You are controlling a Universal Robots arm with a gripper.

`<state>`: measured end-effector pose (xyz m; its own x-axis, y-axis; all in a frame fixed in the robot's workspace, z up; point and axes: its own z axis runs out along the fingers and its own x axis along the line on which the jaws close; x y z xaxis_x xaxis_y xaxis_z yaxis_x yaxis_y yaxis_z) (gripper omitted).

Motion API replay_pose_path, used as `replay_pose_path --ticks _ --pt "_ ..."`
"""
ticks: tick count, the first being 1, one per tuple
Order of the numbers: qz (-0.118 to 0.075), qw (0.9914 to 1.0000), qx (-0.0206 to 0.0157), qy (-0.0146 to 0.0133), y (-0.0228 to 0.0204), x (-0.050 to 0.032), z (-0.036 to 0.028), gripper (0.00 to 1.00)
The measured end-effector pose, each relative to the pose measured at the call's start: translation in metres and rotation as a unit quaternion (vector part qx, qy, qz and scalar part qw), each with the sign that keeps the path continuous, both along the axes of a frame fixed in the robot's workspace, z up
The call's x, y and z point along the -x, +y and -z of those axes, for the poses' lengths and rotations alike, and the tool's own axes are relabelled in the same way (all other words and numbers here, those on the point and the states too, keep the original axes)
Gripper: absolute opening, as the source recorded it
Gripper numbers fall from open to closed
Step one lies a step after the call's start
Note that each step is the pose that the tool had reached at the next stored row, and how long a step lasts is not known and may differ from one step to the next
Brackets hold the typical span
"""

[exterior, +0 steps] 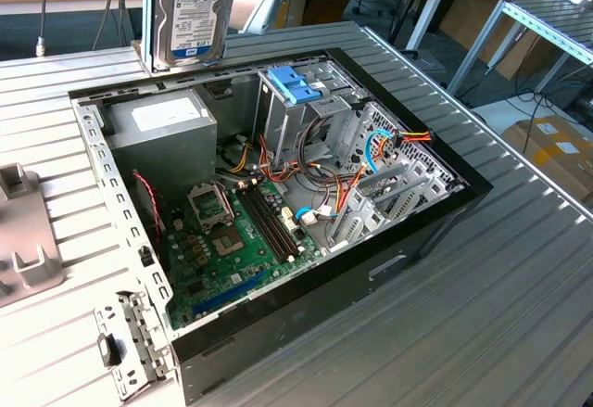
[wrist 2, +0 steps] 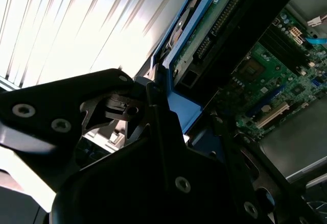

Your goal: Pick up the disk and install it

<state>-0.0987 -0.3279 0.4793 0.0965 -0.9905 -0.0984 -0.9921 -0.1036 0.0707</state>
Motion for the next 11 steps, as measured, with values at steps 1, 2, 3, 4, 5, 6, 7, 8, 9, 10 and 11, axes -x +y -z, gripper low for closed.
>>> replay_pose_path --ticks 1,2,3,4,5,6,7,8,9,10,11 --pt "0.000 1.00000 0.0000 0.0000 -0.0006 -0.0001 0.0000 0.37" --pt "0.000 1.00000 0.0000 0.0000 -0.0011 -0.0003 0.0000 0.37" --pt "0.000 1.00000 0.0000 0.0000 -0.0021 -0.0005 0.0000 0.37" --pt "0.000 1.00000 0.0000 0.0000 -0.0029 -0.0007 0.0000 0.37" --pt "0.000 1.00000 0.0000 0.0000 -0.0036 -0.0010 0.0001 0.37" --pt "0.000 1.00000 0.0000 0.0000 -0.0041 -0.0011 0.0000 0.37" --pt "0.000 1.00000 0.0000 0.0000 -0.0045 -0.0012 0.0001 0.37" --pt "0.000 1.00000 0.0000 0.0000 -0.0048 -0.0013 0.0001 0.37" --pt "0.000 1.00000 0.0001 0.0000 -0.0050 -0.0014 0.0001 0.37" --pt "0.000 1.00000 0.0000 0.0000 -0.0054 -0.0016 0.0001 0.37" --pt "0.000 1.00000 0.0000 0.0000 -0.0056 -0.0017 0.0001 0.37"
